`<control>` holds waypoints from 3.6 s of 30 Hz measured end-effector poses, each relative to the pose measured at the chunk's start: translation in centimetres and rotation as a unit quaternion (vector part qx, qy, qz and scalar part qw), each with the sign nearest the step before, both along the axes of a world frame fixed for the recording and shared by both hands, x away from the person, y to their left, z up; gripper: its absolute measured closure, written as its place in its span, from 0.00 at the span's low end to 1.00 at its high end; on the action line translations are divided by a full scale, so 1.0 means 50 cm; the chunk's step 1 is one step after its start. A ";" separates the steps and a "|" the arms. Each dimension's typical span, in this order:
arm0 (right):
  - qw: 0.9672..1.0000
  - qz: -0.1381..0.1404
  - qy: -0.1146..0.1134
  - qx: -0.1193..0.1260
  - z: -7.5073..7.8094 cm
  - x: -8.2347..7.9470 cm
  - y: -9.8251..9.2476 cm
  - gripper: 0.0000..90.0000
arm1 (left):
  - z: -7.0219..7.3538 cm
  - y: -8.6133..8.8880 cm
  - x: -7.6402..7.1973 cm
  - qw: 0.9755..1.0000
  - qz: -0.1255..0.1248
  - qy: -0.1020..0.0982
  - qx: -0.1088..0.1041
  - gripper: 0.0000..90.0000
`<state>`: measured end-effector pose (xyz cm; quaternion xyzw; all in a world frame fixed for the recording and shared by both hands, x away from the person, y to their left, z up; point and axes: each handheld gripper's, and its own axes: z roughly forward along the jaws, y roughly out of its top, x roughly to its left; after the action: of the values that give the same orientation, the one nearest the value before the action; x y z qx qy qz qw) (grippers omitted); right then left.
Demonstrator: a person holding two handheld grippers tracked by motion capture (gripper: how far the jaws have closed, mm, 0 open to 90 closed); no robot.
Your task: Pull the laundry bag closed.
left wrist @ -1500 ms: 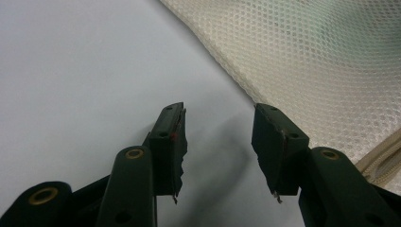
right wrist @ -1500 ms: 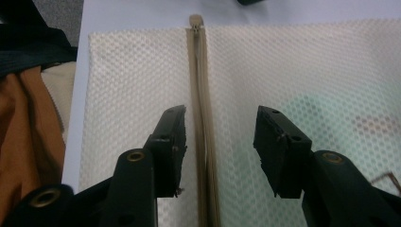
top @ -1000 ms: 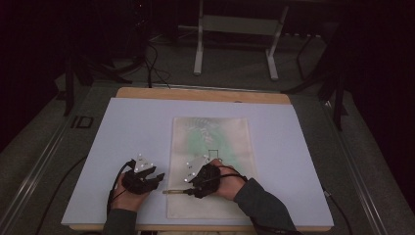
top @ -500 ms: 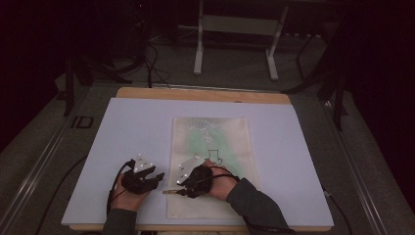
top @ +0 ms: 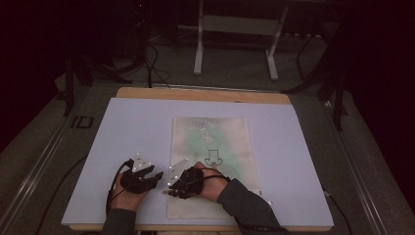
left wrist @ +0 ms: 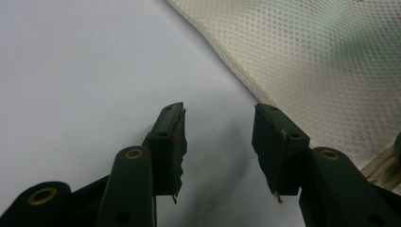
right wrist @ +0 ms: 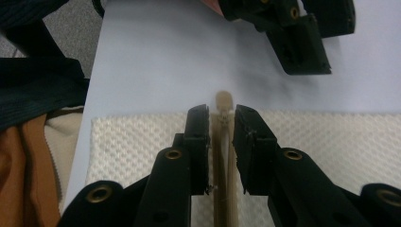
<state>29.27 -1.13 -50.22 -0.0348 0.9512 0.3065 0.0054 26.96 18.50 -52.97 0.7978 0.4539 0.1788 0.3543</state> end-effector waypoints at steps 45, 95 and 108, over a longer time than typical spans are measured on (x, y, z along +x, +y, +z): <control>0.999 -0.029 -0.016 0.024 0.004 -0.012 0.002 0.90 | 0.002 0.006 -0.001 1.000 0.009 -0.003 0.000 0.60; 0.999 -0.025 -0.014 -0.024 -0.029 -0.010 -0.004 0.91 | 0.010 -0.045 -0.033 0.995 -0.092 0.033 -0.025 0.97; 0.999 -0.028 -0.013 -0.024 -0.030 -0.011 -0.006 0.91 | 0.005 -0.055 -0.032 0.994 -0.102 0.043 -0.026 0.97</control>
<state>28.74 -1.42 -51.70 -0.0125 0.9586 0.2833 0.0249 25.34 15.77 -52.70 0.8374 0.3896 0.0954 0.3712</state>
